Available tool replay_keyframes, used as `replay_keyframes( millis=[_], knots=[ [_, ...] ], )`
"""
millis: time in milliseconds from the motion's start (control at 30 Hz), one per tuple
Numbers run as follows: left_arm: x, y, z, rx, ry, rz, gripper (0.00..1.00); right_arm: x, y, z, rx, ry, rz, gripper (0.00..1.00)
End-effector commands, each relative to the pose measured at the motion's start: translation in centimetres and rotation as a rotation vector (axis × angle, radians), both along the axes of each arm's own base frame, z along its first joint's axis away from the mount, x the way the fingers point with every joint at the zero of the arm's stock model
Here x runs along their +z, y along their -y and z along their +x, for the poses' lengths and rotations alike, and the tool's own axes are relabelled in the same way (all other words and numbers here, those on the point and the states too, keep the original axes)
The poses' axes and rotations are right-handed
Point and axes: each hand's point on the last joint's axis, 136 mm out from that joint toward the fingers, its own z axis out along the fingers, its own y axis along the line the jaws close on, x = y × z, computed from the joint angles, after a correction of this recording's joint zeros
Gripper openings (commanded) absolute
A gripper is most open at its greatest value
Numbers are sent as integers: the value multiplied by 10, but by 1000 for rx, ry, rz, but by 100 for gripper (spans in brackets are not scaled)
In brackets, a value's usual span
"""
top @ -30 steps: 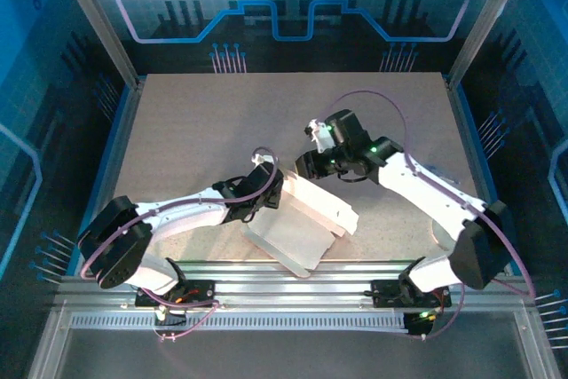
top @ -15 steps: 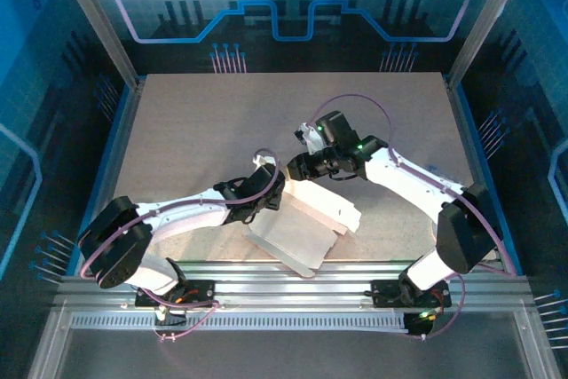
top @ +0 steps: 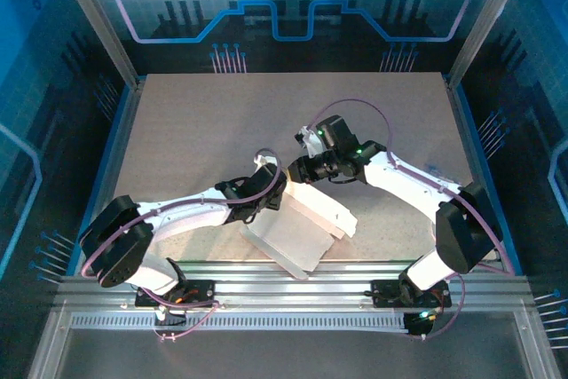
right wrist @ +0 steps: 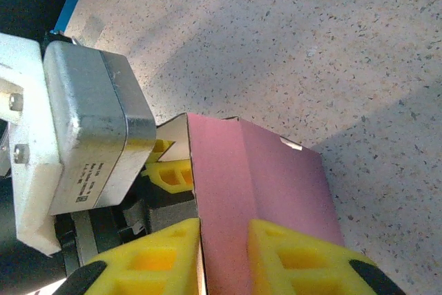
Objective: Fold the paper box
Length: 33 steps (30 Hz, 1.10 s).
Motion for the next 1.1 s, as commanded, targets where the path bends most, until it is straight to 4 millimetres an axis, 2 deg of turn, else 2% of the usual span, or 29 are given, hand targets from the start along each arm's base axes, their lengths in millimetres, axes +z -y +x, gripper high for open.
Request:
replay_keyframes(
  millis=[0,233,433,700,800,900,1067],
  knots=[
    [-40,-17,-39,-70,-188,129,0,-15,8,-6,-6,15,-84,23],
    [-31,-10,-44,-109,-200,86,0,-33,28,-2,-49,170,-352,19],
    [-19,-3,-50,-138,-208,22,6,-31,32,0,-36,326,-501,16],
    [-2,-6,-53,-142,-217,-70,13,-29,31,0,-7,452,-597,13],
    [6,-9,-55,-140,-213,-127,20,-31,29,0,4,475,-619,13],
    [18,-15,-56,-137,-203,-202,26,-32,27,0,13,490,-635,12],
    [24,-31,-56,-99,-211,-266,28,-34,22,0,16,488,-625,11]
  ],
)
